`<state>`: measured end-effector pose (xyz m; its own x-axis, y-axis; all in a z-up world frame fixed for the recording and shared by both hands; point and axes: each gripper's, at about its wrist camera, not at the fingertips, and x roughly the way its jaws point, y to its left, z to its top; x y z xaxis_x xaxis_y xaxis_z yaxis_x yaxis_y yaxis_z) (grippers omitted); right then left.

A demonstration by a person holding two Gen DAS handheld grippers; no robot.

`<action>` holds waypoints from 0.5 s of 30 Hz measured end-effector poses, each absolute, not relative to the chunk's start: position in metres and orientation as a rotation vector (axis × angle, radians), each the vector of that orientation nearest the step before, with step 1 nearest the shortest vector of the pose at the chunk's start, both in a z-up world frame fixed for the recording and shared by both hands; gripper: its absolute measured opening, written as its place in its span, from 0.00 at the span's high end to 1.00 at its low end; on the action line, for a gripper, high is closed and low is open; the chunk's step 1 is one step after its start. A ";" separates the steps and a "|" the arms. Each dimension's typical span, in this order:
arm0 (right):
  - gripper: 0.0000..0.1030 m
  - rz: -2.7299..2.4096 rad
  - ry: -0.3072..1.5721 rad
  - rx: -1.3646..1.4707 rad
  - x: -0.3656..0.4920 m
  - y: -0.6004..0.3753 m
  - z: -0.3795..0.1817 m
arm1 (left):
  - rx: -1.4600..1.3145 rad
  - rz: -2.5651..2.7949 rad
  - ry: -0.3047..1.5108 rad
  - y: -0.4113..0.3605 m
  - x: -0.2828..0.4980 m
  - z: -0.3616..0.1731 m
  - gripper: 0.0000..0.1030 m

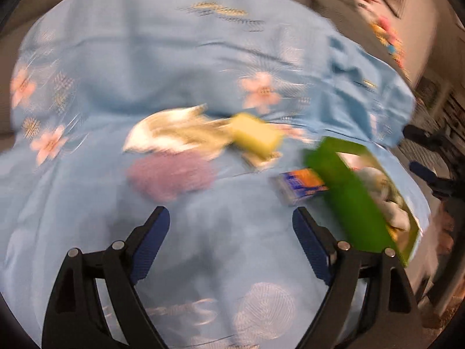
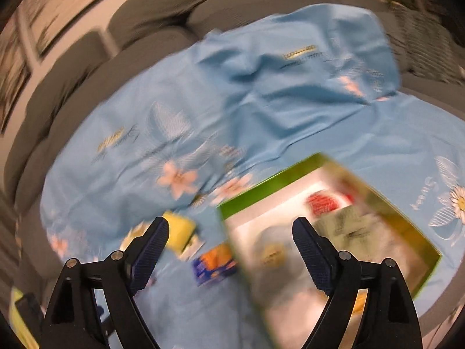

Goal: Organize soft objects
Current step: 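Move the right tool back toward the blue-orange tissue pack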

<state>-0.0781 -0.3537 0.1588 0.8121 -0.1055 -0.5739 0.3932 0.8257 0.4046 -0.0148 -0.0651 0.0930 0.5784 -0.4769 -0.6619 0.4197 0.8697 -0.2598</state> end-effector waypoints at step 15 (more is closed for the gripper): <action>0.15 -0.191 1.014 0.282 0.031 -0.268 0.074 | -0.252 -0.412 0.852 -0.001 -0.003 0.081 0.17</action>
<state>0.0314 -0.2684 0.0743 0.5163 -0.0270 -0.8560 0.2864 0.9474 0.1429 -0.0035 -0.0015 0.0808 0.5866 -0.4488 -0.6741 0.2504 0.8921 -0.3760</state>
